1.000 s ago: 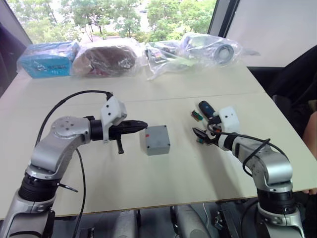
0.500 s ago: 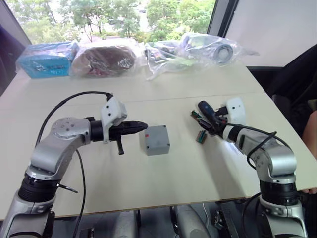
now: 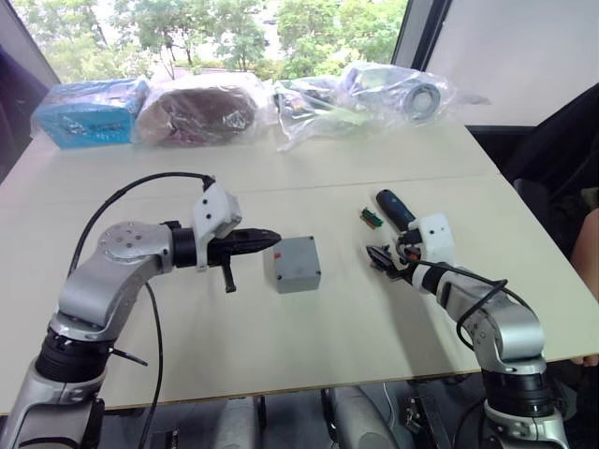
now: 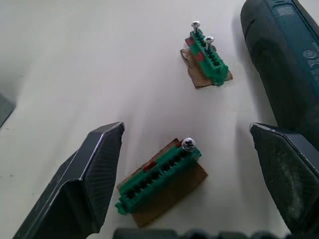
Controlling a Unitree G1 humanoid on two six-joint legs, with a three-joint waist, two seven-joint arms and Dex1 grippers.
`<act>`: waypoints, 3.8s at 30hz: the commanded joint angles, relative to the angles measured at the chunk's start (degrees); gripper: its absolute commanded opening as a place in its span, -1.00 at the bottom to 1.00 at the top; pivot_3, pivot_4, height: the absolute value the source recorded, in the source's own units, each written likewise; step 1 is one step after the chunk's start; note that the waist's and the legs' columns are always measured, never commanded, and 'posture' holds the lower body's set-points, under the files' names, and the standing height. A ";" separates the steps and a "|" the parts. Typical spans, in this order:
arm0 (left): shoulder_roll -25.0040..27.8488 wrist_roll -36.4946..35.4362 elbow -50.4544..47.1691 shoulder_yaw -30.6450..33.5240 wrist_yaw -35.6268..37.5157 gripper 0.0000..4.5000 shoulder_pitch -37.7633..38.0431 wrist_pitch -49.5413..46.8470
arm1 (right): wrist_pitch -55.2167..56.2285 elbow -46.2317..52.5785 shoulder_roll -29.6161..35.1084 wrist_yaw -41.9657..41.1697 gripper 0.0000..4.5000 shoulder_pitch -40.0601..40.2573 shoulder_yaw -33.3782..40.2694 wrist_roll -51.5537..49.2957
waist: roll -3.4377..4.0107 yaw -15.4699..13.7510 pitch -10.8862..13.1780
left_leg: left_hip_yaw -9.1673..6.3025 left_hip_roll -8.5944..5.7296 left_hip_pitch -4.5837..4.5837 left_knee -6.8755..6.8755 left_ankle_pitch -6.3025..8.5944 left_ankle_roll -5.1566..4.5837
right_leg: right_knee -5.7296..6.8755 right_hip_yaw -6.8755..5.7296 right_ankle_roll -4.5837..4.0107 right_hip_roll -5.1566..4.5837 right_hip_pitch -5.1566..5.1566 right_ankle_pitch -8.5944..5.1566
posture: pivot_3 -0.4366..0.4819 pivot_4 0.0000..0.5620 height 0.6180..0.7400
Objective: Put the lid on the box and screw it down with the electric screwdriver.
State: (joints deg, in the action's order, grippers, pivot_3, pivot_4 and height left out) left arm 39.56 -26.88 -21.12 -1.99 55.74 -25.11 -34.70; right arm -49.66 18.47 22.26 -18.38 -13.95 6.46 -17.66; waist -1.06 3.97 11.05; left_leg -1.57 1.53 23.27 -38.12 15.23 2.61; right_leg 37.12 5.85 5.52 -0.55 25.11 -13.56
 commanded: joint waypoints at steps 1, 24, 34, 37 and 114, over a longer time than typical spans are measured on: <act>-0.05 -0.97 -1.87 0.01 -0.16 -1.00 -0.77 0.14 | 1.33 1.72 -0.18 0.26 0.55 0.01 0.44 -0.16 | 0.00 0.02 0.00 | 0.00 0.00 0.00 0.00 0.00 0.00 | 0.00 0.00 0.00 0.00 0.00 0.00 | -0.05 -0.47 1.00; 0.63 -1.02 -1.79 0.24 -0.45 -1.00 1.27 0.14 | -4.52 8.01 5.30 -2.47 -0.95 -6.57 2.55 -4.26 | 0.00 0.00 0.00 | 0.00 0.00 0.00 0.00 0.00 0.00 | 0.00 0.00 0.00 0.00 0.00 0.00 | -0.05 -0.47 1.00; 2.07 -0.77 -2.13 0.93 -0.50 -1.00 3.11 0.52 | -13.18 3.86 4.42 -10.28 -0.95 -23.59 -10.34 -10.22 | 0.01 0.12 0.01 | -0.03 0.05 -0.03 0.02 0.00 0.00 | 0.02 -0.03 -0.01 0.05 0.02 0.00 | -0.05 -0.47 1.00; 2.07 -0.92 -2.59 1.21 -1.12 -1.00 3.35 0.22 | -12.39 1.90 3.41 -10.91 -0.95 -24.71 -13.70 -9.22 | 0.01 -0.37 0.01 | -0.08 0.03 0.04 0.03 0.00 0.00 | -0.01 -0.07 -0.01 0.02 0.03 0.00 | -0.05 -0.47 1.00; 0.40 -2.14 -4.77 0.23 -3.96 -1.00 4.58 -0.16 | -6.11 -0.49 5.71 -17.25 0.41 -21.59 -17.61 -3.90 | 0.00 -0.10 0.01 | -0.03 -0.01 0.04 0.00 0.00 0.00 | -0.02 -0.02 -0.01 -0.02 0.03 0.00 | -0.05 -0.47 1.00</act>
State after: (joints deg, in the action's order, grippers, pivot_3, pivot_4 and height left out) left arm 40.25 -28.73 -24.94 -1.59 51.79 -19.28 -35.92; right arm -55.47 15.28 26.57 -34.79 -34.32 -13.43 -21.02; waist -1.06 3.87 11.06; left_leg -1.60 1.51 23.32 -38.12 15.23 2.61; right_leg 37.09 5.83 5.52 -0.58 25.14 -13.56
